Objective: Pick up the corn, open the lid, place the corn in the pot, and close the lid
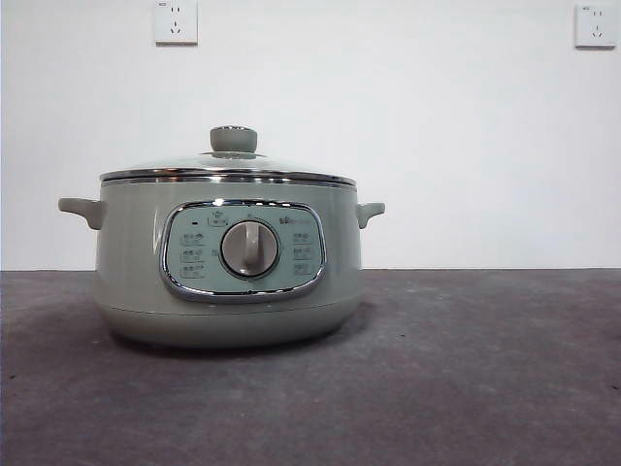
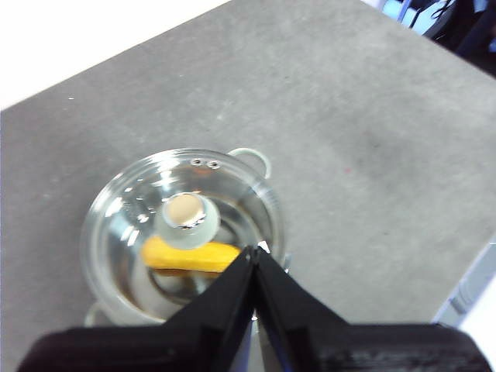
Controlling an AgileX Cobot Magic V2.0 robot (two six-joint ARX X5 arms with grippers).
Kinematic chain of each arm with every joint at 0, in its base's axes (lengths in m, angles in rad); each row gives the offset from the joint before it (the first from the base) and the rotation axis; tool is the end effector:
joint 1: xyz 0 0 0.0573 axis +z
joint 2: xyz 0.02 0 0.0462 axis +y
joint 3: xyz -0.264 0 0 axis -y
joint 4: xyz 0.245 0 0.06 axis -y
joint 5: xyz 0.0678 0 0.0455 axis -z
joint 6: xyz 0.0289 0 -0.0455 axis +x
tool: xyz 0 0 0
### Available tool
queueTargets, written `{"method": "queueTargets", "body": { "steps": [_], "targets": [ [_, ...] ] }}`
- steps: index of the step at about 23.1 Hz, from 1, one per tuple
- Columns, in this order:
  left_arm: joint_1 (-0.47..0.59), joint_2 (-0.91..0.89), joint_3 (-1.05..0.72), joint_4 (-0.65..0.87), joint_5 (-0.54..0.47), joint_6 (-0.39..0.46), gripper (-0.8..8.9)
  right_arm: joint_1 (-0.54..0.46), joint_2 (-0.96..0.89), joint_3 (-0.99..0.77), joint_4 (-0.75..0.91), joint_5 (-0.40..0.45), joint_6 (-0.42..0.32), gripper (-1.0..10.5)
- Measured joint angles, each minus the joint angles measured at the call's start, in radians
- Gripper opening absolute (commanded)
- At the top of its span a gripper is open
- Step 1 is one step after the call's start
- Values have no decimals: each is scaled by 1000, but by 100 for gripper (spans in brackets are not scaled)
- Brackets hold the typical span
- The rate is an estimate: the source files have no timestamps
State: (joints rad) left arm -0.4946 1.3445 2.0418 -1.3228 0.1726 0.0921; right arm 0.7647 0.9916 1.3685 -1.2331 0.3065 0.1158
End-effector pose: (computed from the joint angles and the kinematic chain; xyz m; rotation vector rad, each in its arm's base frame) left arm 0.1632 -0.0937 0.5077 0.1879 0.5990 -0.6740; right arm 0.1097 0.0932 0.3984 -0.3320 0.7632 0.3845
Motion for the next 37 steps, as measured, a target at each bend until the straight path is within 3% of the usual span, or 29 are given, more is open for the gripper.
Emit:
{"method": "queueTargets", "body": {
  "steps": [2, 5, 7, 10, 14, 17, 26, 30, 37],
  "targets": [
    [13, -14, -20, 1, -60, 39, -4, 0, 0, 0, 0, 0, 0, 0],
    [117, -109, -166, 8, -217, 93, -4, 0, 0, 0, 0, 0, 0, 0],
    [214, -222, -357, 48, -220, 103, -4, 0, 0, 0, 0, 0, 0, 0],
    [339, -468, -757, 349, -217, 110, -4, 0, 0, 0, 0, 0, 0, 0],
    [436, -870, -1405, 932, -218, 101, -4, 0, 0, 0, 0, 0, 0, 0],
    [459, -1094, -1718, 1123, -216, 15, -4, 0, 0, 0, 0, 0, 0, 0],
    [467, -1330, -1962, 1172, -216, -53, -4, 0, 0, 0, 0, 0, 0, 0],
    [467, -1339, -2022, 1248, -215, -61, -4, 0, 0, 0, 0, 0, 0, 0],
    [467, -1339, -2024, 1231, -216, -67, -4, 0, 0, 0, 0, 0, 0, 0]
  ]
}}
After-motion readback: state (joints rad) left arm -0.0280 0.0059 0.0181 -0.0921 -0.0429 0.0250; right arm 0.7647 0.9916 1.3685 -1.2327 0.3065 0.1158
